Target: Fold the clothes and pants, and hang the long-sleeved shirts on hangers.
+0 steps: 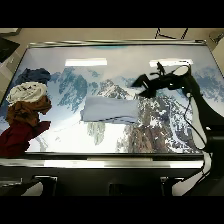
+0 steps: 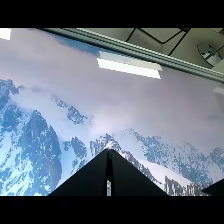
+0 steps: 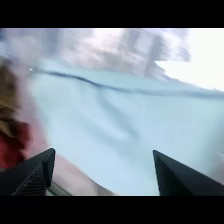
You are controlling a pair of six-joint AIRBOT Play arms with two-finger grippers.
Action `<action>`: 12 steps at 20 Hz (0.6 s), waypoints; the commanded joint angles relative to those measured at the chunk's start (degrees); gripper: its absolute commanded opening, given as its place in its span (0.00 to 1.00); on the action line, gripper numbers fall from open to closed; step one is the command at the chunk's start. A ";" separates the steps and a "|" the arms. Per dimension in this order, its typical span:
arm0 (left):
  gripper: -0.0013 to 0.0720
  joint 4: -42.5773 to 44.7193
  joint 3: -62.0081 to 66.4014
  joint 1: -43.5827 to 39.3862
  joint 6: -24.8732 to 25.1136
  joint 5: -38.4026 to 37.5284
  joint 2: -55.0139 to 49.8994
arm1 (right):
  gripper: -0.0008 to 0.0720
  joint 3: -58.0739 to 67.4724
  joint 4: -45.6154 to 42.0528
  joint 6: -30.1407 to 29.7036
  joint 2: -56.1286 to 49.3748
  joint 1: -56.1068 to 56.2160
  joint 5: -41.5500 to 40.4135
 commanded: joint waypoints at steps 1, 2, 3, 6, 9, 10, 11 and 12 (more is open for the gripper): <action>0.05 0.02 0.00 -0.87 0.26 -0.02 0.11 | 0.95 -4.50 -17.53 3.63 1.03 -5.11 10.14; 0.05 0.04 0.00 -1.46 0.28 -0.02 0.11 | 0.93 -7.61 -16.55 2.75 1.03 -4.31 8.04; 0.05 0.02 0.00 -1.70 0.24 -0.02 0.11 | 0.93 -10.38 -14.93 0.63 0.98 -3.23 5.60; 0.05 0.02 0.00 -2.86 0.24 -0.02 0.11 | 0.92 -14.95 -8.13 -4.44 -0.66 -0.13 0.02; 0.05 0.00 0.00 -4.22 0.24 0.00 0.11 | 0.87 -14.93 0.07 -7.91 -2.93 1.51 -1.25; 0.05 0.00 0.00 -4.63 0.24 0.00 0.11 | 0.85 -14.93 0.55 -7.85 -3.23 1.99 -1.55; 0.05 0.00 0.00 -5.07 0.24 0.00 0.11 | 0.78 -14.93 0.83 -7.87 -3.39 2.43 -1.51; 0.05 0.00 0.00 -5.20 0.24 0.00 0.11 | 0.57 -14.93 1.81 -8.02 -3.41 2.78 -0.72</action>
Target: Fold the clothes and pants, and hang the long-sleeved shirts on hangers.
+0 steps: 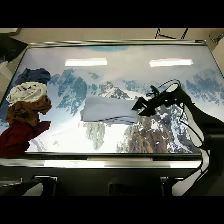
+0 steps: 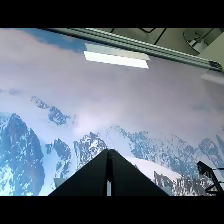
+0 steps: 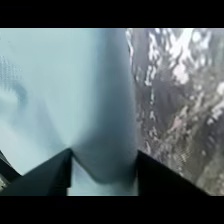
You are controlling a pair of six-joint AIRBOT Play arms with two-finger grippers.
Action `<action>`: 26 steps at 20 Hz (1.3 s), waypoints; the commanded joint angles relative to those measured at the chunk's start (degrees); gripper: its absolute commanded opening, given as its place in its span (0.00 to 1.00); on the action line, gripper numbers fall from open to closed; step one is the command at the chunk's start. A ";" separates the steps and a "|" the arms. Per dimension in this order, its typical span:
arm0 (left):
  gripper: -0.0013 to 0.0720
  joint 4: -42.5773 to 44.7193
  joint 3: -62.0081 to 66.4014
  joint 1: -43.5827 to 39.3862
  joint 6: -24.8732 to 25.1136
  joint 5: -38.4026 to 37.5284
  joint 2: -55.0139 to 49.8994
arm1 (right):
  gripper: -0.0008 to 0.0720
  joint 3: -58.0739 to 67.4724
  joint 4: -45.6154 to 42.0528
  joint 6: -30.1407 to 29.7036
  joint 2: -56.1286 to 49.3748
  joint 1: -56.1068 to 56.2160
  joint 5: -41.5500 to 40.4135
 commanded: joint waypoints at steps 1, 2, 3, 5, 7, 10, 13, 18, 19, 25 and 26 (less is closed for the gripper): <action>0.05 0.02 0.00 -1.11 0.02 0.07 0.04 | 0.22 -0.50 6.19 -3.21 -0.70 1.18 1.40; 0.05 0.02 0.00 -1.14 0.02 0.07 0.04 | 0.07 -0.13 9.05 -4.85 -0.46 0.70 3.23; 0.05 0.02 0.00 -1.14 0.04 0.07 0.02 | 0.07 0.96 12.46 -7.19 0.15 -0.07 5.53; 0.05 0.02 0.00 -1.14 0.04 0.09 -0.07 | 0.07 6.21 13.99 -7.54 1.99 -2.49 8.46; 0.05 0.02 0.00 -1.14 0.02 0.11 -0.11 | 0.07 13.66 13.81 -3.48 3.80 -6.14 9.51; 0.05 0.02 0.00 -1.14 0.04 0.09 -0.11 | 0.07 25.07 10.40 2.32 4.59 -13.51 10.78; 0.05 0.02 0.00 -1.14 0.02 0.09 -0.11 | 0.07 32.54 7.45 7.65 4.59 -23.56 11.32; 0.05 0.02 0.00 -1.14 -0.04 0.07 -0.24 | 0.07 35.01 4.24 11.28 4.66 -41.16 12.28; 0.05 0.02 0.00 -1.14 -0.46 0.07 -0.26 | 0.07 35.01 2.25 11.98 4.66 -44.57 12.17; 0.05 0.02 0.00 -1.14 -0.46 0.04 -0.44 | 0.07 32.98 -15.45 15.76 4.68 -59.32 18.47; 0.05 0.02 0.00 -1.14 -0.46 0.04 -0.46 | 0.07 31.87 -20.11 16.37 4.72 -60.59 20.26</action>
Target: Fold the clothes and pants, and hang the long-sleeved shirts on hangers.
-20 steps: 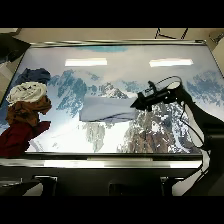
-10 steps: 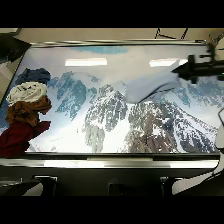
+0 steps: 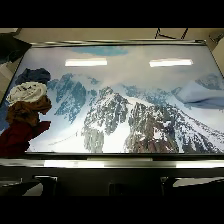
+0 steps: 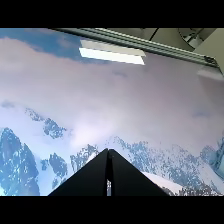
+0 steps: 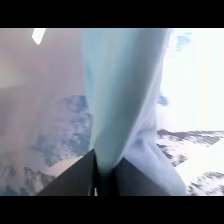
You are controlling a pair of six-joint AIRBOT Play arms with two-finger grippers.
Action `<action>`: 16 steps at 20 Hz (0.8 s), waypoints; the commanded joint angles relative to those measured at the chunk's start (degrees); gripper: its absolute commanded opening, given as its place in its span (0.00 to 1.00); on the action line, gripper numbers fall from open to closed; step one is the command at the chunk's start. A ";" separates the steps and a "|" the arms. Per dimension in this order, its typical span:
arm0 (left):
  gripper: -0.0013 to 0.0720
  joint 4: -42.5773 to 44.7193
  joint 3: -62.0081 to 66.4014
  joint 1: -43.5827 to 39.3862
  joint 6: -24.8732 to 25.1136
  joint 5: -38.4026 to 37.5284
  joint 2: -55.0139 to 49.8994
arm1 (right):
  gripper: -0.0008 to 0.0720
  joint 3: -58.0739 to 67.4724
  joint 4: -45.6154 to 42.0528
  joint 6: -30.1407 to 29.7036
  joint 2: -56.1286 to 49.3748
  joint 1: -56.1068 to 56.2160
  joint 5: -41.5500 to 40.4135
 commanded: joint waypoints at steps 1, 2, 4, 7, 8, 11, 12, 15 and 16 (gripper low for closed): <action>0.05 0.02 0.00 -0.02 -0.15 -0.02 -0.09 | 0.07 -3.43 -16.15 2.51 0.50 -6.40 5.49; 0.05 0.02 0.00 -0.02 -0.15 -0.02 -0.11 | 0.07 -6.49 -20.28 2.51 1.55 -6.84 5.51; 0.05 0.02 0.00 -0.02 -0.15 -0.04 -0.26 | 0.07 -15.34 -26.49 2.54 5.07 -6.82 3.13; 0.05 0.00 0.00 -0.02 -0.15 -0.04 -0.76 | 0.07 -30.91 -31.98 4.15 12.55 -6.84 -3.91; 0.05 0.02 0.00 -0.04 -0.15 -0.07 -0.87 | 0.07 -35.63 -33.38 4.61 14.91 -6.84 -6.10; 0.05 0.00 0.00 -0.04 -0.13 -0.09 -0.92 | 0.07 -45.38 -36.94 4.63 19.17 -6.84 -9.25; 0.05 0.00 0.00 -0.02 -0.13 -0.26 -0.92 | 0.07 -47.56 -38.01 4.63 19.96 -6.84 -9.90; 0.05 0.00 0.00 -0.04 -0.11 -1.55 -0.92 | 0.07 -51.76 -40.74 4.63 21.64 -6.84 -11.32; 0.05 0.00 0.00 -0.04 -0.13 -1.60 -0.92 | 0.07 -52.37 -41.44 4.61 21.97 -6.84 -11.52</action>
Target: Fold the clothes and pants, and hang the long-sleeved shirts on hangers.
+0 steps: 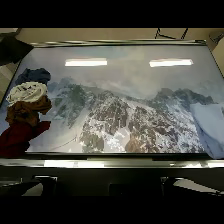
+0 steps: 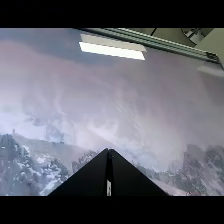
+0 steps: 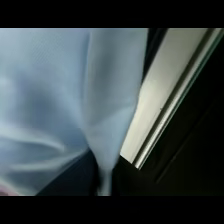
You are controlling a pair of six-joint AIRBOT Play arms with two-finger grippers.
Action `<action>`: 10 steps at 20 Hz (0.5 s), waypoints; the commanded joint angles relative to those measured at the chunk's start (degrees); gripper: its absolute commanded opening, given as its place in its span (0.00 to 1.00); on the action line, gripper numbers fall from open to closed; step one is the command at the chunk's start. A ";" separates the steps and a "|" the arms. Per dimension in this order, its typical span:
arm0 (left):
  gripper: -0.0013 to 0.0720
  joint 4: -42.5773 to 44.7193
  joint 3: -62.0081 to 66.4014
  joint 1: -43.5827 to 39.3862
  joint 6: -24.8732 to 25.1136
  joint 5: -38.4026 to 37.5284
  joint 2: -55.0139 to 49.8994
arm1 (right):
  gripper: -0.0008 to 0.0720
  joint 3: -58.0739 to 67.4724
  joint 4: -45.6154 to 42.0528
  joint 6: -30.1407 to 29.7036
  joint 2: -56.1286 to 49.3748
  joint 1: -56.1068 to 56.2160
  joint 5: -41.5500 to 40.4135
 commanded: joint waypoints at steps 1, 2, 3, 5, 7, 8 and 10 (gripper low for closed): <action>0.05 0.00 0.00 -0.02 0.02 -0.59 -0.02 | 0.07 -4.48 -4.87 0.17 1.92 -0.04 -1.97; 0.05 0.00 0.00 -0.02 0.02 -0.59 -0.02 | 0.07 -4.48 -5.33 0.17 1.92 -0.04 -1.97; 0.05 0.00 0.00 -0.02 0.02 -0.59 -0.02 | 0.07 -4.48 -5.49 0.17 1.92 -0.04 -1.95; 0.05 0.00 0.00 -0.02 0.02 -0.59 -0.02 | 0.08 -4.48 -6.19 0.22 1.92 -0.04 -1.90; 0.05 0.00 0.00 -0.02 0.02 -0.57 -0.02 | 0.08 -4.74 -6.19 0.61 1.95 -0.02 -1.68; 0.05 0.00 0.00 -0.02 0.02 -0.55 -0.02 | 0.09 -5.05 -6.10 1.29 1.92 -0.02 -1.62; 0.05 0.00 0.00 -0.02 0.02 -0.42 -0.02 | 0.49 -5.60 -4.70 2.27 1.92 -0.02 -0.68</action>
